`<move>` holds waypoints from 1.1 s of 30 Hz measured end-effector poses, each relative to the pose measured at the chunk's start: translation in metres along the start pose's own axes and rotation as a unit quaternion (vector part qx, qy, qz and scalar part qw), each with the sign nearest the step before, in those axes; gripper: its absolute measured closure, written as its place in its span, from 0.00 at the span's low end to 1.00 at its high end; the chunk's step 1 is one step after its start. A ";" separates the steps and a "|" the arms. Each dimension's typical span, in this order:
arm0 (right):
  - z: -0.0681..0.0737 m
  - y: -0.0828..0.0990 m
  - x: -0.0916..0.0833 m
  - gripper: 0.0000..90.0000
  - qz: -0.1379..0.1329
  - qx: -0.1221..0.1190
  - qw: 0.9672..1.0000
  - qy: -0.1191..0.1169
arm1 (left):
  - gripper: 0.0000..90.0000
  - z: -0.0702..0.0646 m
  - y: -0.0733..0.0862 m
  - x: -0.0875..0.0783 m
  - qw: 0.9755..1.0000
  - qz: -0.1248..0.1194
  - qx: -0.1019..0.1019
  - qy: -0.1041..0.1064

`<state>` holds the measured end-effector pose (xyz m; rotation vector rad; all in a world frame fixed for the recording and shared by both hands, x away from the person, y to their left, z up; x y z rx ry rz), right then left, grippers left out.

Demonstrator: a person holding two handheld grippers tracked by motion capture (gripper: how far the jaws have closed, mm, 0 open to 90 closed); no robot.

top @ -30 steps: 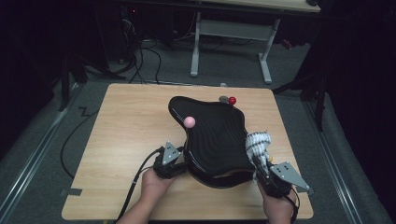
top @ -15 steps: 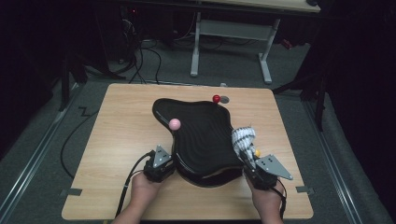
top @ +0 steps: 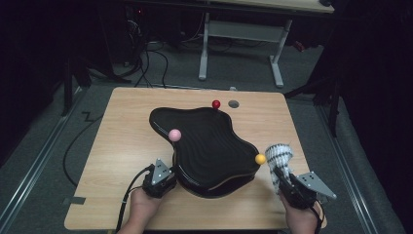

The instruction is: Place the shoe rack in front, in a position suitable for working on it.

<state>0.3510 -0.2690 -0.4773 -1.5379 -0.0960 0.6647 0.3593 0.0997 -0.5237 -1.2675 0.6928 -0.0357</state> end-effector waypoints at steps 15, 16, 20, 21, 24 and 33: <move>0.048 0.009 0.009 0.89 0.021 -0.030 0.996 -0.083 | 0.83 -0.001 0.000 0.000 1.000 0.000 0.002 -0.004; 0.051 0.008 0.008 0.89 0.016 -0.032 0.996 -0.088 | 0.83 -0.001 0.000 0.001 1.000 -0.001 0.002 -0.004; 0.066 -0.001 0.001 0.89 -0.006 -0.050 0.993 -0.106 | 0.83 -0.002 -0.001 0.002 1.000 -0.002 0.007 -0.004; 0.078 -0.006 -0.001 0.89 -0.019 -0.058 0.991 -0.123 | 0.83 -0.003 -0.001 0.002 1.000 -0.002 0.008 -0.003; 0.099 -0.013 -0.002 0.89 -0.033 -0.076 0.985 -0.155 | 0.83 -0.002 -0.001 0.003 1.000 -0.002 0.008 -0.002; 0.118 -0.019 -0.004 0.89 -0.051 -0.087 0.977 -0.185 | 0.83 -0.003 -0.001 0.003 1.000 -0.003 0.010 -0.004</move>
Point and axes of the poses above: each handheld gripper's, and its own axes: x roughly forward along the jaws, y roughly out of its underside, z roughly to its left, the point moved 6 cm from there along x, roughly forward along the jaws, and after that the axes turned 8 degrees about -y, right-handed, at the moved point
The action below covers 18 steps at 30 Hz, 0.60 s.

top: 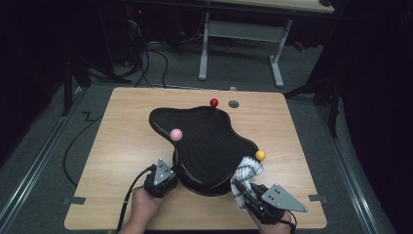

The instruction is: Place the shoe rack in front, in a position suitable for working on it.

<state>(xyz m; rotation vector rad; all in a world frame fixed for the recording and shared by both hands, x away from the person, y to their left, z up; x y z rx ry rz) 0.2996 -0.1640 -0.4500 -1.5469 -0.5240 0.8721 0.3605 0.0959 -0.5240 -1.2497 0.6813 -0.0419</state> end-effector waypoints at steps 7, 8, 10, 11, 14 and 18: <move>-0.025 0.013 -0.004 0.89 0.016 0.027 0.999 0.037 | 0.83 -0.001 0.000 0.000 1.000 -0.001 0.001 0.001; -0.028 0.015 -0.005 0.89 0.017 0.032 0.998 0.042 | 0.83 -0.001 0.000 0.000 1.000 -0.001 0.002 0.001; -0.039 0.021 -0.008 0.89 0.023 0.043 0.997 0.058 | 0.83 -0.001 0.000 0.000 1.000 -0.001 0.002 0.001; -0.051 0.027 -0.012 0.89 0.029 0.054 0.996 0.071 | 0.83 -0.001 0.000 0.000 1.000 -0.001 0.002 0.001; -0.067 0.036 -0.018 0.89 0.045 0.060 0.992 0.098 | 0.83 -0.001 0.000 0.000 1.000 0.000 0.004 0.001; -0.085 0.044 -0.020 0.89 0.051 0.090 0.987 0.119 | 0.83 -0.001 0.000 0.000 1.000 -0.001 0.005 0.001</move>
Point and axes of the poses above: each handheld gripper's, and its own axes: x roughly forward along the jaws, y roughly out of its underside, z roughly to its left, the point moved 6 cm from there along x, roughly forward along the jaws, and after that the axes turned 8 degrees about -y, right-handed, at the moved point
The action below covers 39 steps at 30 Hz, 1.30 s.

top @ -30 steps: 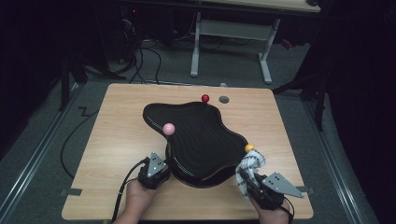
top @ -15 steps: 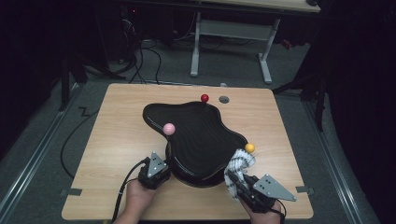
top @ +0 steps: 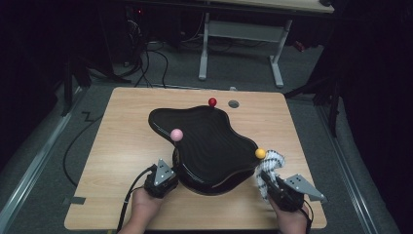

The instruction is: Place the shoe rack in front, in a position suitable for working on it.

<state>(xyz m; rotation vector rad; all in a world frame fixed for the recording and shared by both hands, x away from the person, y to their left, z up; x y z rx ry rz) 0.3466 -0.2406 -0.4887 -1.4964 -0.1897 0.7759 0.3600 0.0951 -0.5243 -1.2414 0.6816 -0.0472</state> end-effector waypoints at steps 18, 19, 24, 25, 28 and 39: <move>0.043 -0.018 0.002 0.88 -0.027 -0.063 0.996 -0.050 | 0.83 -0.001 0.000 0.000 1.000 0.001 0.001 0.001; 0.060 -0.023 0.003 0.88 -0.034 -0.081 0.994 -0.068 | 0.83 -0.001 0.000 0.000 1.000 0.001 0.001 0.001; 0.105 -0.034 -0.003 0.88 -0.052 -0.134 0.983 -0.114 | 0.83 -0.001 0.000 0.000 1.000 0.000 0.003 0.000; 0.105 -0.034 -0.003 0.88 -0.052 -0.134 0.983 -0.114 | 0.83 -0.001 0.000 0.000 1.000 0.000 0.003 -0.001; 0.122 -0.038 -0.010 0.88 -0.064 -0.139 0.978 -0.141 | 0.83 0.001 0.000 0.000 1.000 0.000 0.002 -0.001; 0.087 -0.029 0.003 0.88 -0.043 -0.101 0.988 -0.108 | 0.83 0.000 0.000 0.000 1.000 0.000 0.002 0.000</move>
Point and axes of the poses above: each handheld gripper's, and its own axes: x roughly forward along the jaws, y roughly out of its underside, z roughly to its left, the point moved 6 cm from there along x, roughly forward along the jaws, and after that the axes turned 8 degrees about -y, right-handed, at the moved point
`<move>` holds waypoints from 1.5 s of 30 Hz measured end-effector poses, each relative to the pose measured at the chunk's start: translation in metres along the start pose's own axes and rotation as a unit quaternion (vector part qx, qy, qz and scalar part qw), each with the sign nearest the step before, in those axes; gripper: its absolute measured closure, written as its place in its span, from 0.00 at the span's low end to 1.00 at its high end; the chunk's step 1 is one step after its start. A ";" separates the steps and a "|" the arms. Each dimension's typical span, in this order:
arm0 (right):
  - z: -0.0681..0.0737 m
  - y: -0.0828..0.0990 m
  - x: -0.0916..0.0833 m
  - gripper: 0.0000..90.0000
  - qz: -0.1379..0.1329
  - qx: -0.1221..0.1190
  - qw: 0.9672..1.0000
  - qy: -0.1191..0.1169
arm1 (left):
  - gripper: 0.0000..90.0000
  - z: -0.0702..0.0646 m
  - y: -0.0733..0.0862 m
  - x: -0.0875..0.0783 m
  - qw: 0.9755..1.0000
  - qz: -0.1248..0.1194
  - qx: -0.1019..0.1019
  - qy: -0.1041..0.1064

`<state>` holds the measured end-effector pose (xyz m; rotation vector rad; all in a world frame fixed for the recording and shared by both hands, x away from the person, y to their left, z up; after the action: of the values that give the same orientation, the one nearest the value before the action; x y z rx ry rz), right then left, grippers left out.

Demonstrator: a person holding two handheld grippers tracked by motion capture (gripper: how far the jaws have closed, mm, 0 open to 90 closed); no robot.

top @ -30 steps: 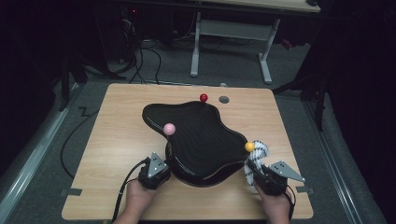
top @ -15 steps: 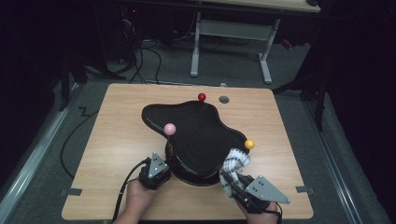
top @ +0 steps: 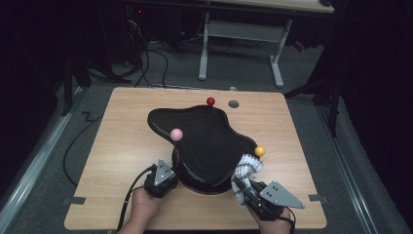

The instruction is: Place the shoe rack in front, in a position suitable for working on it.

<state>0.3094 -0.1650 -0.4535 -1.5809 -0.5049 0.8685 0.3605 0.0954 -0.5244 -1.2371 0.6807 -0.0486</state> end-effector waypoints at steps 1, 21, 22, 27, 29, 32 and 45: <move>0.000 0.000 0.000 0.88 0.000 0.000 1.000 0.000 | 0.83 0.000 0.000 0.000 1.000 0.000 0.000 0.000; -0.089 0.048 0.009 0.88 0.057 0.101 0.989 0.091 | 0.83 -0.003 0.000 0.000 1.000 -0.001 0.001 0.003; -0.090 0.047 0.006 0.88 0.054 0.102 0.989 0.094 | 0.83 -0.003 0.000 0.000 1.000 -0.001 0.001 0.003; -0.087 0.035 -0.009 0.88 0.024 0.101 0.989 0.104 | 0.83 -0.006 -0.001 0.000 1.000 0.000 0.002 0.007; -0.082 0.026 -0.016 0.88 0.007 0.095 0.990 0.105 | 0.83 -0.008 -0.001 -0.001 1.000 0.001 0.005 0.008; -0.064 -0.001 -0.031 0.88 -0.038 0.077 0.992 0.088 | 0.83 -0.011 -0.002 -0.001 1.000 0.001 0.005 0.011; 0.045 -0.074 -0.048 0.88 -0.132 -0.003 0.989 -0.065 | 0.83 -0.030 -0.004 -0.002 0.999 -0.001 0.022 0.031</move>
<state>0.2553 -0.1566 -0.3709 -1.4285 -0.7907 0.7691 0.3452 0.0690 -0.5244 -1.1979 0.7282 -0.1027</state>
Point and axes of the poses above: each handheld gripper's, and its own axes: x roughly forward along the jaws, y roughly out of its underside, z roughly to its left, the point moved 6 cm from there along x, roughly forward along the jaws, and after that the axes turned 8 degrees about -y, right-handed, at the moved point
